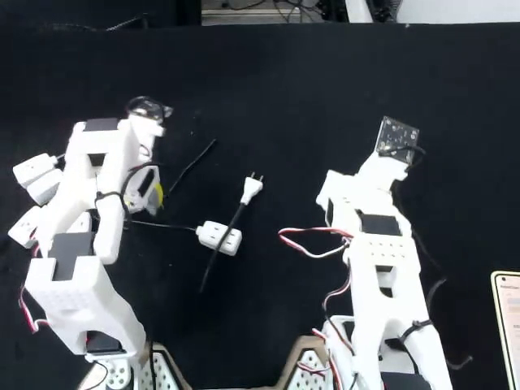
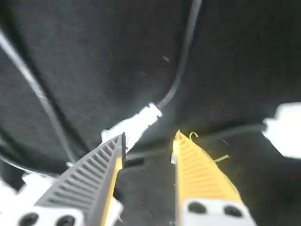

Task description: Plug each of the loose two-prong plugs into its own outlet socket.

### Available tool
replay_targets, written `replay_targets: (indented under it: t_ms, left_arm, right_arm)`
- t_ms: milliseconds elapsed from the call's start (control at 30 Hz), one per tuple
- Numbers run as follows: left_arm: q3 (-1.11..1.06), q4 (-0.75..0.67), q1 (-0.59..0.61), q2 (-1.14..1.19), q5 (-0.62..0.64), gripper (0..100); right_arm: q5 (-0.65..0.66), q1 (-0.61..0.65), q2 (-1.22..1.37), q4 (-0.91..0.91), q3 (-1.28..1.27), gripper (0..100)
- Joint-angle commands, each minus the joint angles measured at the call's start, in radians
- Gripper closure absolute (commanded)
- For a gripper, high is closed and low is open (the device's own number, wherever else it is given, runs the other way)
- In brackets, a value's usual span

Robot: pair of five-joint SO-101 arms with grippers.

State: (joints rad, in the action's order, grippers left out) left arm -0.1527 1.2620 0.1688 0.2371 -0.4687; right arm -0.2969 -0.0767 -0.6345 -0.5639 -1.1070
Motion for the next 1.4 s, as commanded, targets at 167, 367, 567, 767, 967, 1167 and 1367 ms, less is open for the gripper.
replay_targets:
  t_ms: [167,367,567,767,967,1167,1367]
  left_arm:
    - [0.004,-0.123,0.12,0.054,-0.011,81]
    - [0.07,-0.12,0.166,0.133,-0.005,82]
    - [0.191,-0.114,0.286,0.133,-0.003,97]
    - [0.217,-0.121,0.409,0.141,-0.046,97]
    - [0.259,-0.114,0.51,0.141,-0.121,97]
    - [0.363,0.023,0.541,0.124,-0.115,85]
    - [0.582,0.293,0.533,0.074,-0.049,80]
  right_arm:
    - [-0.011,0.011,-0.019,0.025,0.03,87.4]
    - [-0.011,0.011,-0.019,0.025,0.03,87.4]
    - [-0.011,0.011,-0.019,0.025,0.03,87.4]
    - [-0.011,0.011,-0.019,0.025,0.03,87.4]
    - [-0.011,0.011,-0.019,0.023,0.03,87.4]
    - [-0.011,0.011,-0.021,-0.011,0.047,87.1]
    - [-0.005,0.077,-0.021,-0.184,0.145,87.1]
